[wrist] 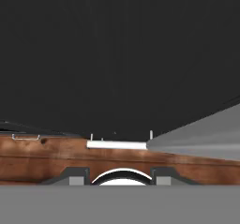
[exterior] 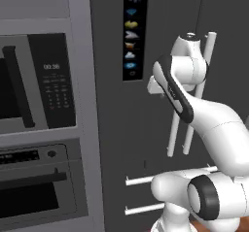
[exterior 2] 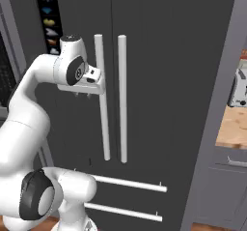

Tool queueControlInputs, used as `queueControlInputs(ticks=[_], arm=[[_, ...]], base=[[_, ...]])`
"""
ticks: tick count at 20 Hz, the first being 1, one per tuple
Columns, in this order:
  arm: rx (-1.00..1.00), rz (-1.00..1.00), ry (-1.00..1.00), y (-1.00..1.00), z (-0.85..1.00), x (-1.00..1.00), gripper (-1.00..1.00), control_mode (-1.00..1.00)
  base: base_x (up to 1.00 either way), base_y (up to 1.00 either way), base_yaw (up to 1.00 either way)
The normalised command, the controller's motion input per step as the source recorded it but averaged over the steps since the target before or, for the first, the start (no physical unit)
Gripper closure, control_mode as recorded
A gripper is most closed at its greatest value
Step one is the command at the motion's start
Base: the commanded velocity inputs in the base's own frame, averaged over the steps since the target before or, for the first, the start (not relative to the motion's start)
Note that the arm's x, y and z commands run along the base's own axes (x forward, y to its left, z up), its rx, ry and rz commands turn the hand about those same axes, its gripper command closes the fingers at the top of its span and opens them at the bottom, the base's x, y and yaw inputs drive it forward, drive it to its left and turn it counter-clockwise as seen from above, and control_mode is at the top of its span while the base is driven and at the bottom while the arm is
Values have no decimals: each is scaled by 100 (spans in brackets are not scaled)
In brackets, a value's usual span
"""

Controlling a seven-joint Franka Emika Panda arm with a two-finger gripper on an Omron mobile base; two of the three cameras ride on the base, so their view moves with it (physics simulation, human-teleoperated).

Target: There is a bowl on the dining counter. Grab a lemon wedge from the fridge and place it in the bowl. Then get the liquor bottle and glass cup from the cabinet and place them next to the bowl.

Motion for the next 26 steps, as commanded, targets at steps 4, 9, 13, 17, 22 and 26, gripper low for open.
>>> queueControlInputs(ticks=[4, 9, 13, 17, 22, 26], arm=[[0, 0, 0, 0, 0, -2, -100, 100], [0, 0, 0, 0, 0, 0, -100, 100], [0, 0, 0, 0, 0, 0, -100, 100], [0, 0, 0, 0, 0, 0, -100, 100], [0, 0, 0, 0, 0, 0, -100, 100], [0, 0, 0, 0, 0, 0, -100, 100]], base=[[-39, -9, -1], [-68, -41, -4], [-35, -54, -1], [-1, -39, -1], [-3, -34, 0], [-1, -2, 0]])
